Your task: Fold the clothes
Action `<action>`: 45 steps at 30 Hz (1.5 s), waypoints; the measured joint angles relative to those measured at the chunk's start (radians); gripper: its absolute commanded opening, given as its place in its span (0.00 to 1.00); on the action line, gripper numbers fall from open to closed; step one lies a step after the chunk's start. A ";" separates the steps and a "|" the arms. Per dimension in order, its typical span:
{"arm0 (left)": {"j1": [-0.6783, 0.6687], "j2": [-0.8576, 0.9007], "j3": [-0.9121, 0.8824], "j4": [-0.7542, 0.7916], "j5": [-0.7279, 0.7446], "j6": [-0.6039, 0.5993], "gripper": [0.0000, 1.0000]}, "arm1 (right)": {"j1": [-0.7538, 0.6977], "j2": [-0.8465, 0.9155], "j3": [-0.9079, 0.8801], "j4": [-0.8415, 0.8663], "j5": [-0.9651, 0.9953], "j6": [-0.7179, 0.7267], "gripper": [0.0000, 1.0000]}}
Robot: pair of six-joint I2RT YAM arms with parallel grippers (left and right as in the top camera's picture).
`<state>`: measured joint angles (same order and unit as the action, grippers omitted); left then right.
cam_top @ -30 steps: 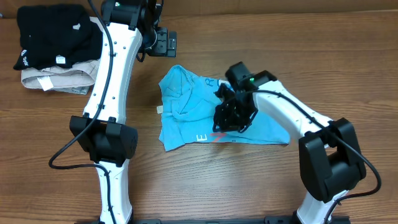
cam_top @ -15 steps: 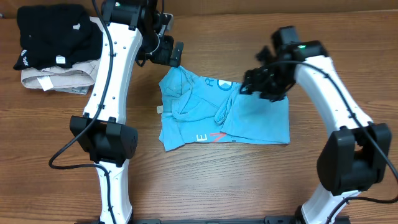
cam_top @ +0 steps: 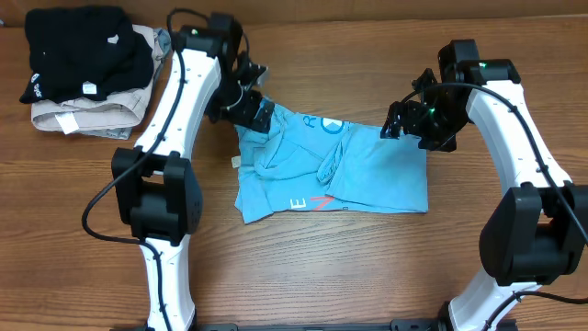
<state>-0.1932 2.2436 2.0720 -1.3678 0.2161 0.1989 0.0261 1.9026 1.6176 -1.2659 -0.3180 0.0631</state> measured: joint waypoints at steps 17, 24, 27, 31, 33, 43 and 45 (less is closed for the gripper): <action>-0.016 0.001 -0.298 0.191 0.024 -0.092 1.00 | 0.000 0.000 0.000 0.009 0.011 -0.008 1.00; -0.016 -0.006 -0.355 0.266 0.024 -0.093 1.00 | 0.000 0.000 0.000 0.009 0.011 -0.009 1.00; -0.016 -0.026 -0.391 0.303 0.025 -0.093 0.99 | 0.000 0.000 0.000 0.010 0.011 -0.008 1.00; -0.017 -0.056 -0.452 0.365 0.020 -0.098 0.80 | 0.000 0.000 0.000 0.013 0.011 -0.009 1.00; -0.019 -0.069 -0.483 0.399 0.016 -0.096 0.63 | 0.000 0.000 0.000 0.018 0.011 -0.009 0.97; -0.050 -0.096 -0.558 0.487 0.030 -0.161 0.04 | 0.000 0.000 -0.002 0.028 0.011 -0.014 0.15; -0.041 -0.095 -0.554 0.476 0.043 -0.175 0.04 | 0.000 0.000 -0.017 0.047 0.011 -0.017 0.04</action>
<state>-0.2340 2.1483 1.5185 -0.8913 0.2588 0.0235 0.0261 1.9022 1.6009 -1.2190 -0.3069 0.0460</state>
